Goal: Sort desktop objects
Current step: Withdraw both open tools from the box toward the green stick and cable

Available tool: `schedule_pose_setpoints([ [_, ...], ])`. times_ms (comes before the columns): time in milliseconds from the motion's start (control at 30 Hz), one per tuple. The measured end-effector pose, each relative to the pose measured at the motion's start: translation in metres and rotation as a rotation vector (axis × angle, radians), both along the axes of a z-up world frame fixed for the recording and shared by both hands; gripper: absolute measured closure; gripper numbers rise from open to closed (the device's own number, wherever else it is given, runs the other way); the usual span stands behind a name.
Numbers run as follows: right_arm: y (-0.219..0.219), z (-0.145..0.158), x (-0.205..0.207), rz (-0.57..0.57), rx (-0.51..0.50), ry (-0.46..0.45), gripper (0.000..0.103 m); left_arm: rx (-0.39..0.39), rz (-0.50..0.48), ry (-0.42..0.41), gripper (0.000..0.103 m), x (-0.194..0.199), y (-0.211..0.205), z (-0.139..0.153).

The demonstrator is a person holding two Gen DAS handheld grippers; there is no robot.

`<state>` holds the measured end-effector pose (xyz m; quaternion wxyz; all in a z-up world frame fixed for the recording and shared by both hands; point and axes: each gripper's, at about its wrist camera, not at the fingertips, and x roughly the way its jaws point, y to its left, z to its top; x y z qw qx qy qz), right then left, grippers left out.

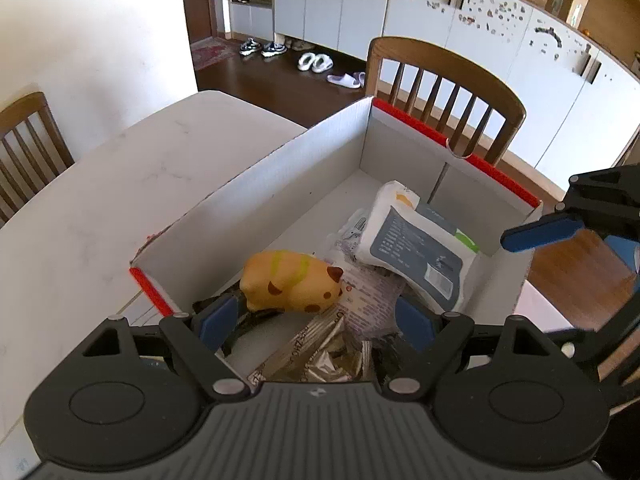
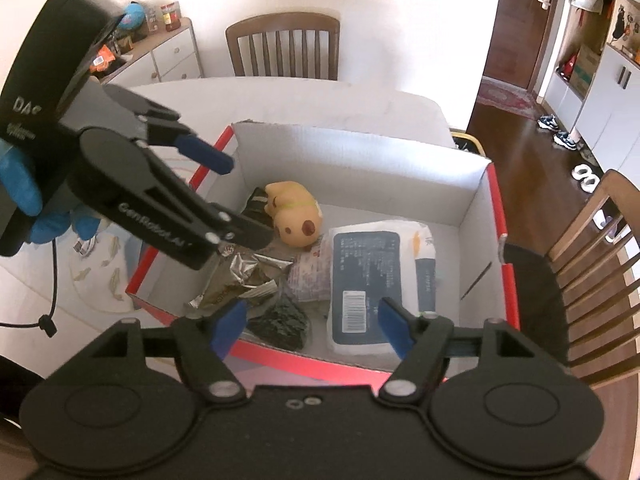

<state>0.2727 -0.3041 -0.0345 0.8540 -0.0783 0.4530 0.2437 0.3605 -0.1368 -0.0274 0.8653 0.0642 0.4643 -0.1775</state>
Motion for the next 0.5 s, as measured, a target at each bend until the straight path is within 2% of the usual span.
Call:
schedule_pose_setpoints([
  [233,-0.006,0.01,-0.009,-0.027,0.021,-0.025,0.019,-0.043,-0.002,-0.031,0.013,-0.028,0.002,0.012],
  [333,-0.004,0.014,-0.013,-0.034,0.017,-0.036,0.017,-0.063,-0.003,-0.054,0.001,-0.04,0.004,0.017],
  [500,0.003,0.019,-0.021,-0.04,0.013,-0.054,0.01,-0.099,0.008,-0.085,0.001,-0.057,0.012,0.022],
])
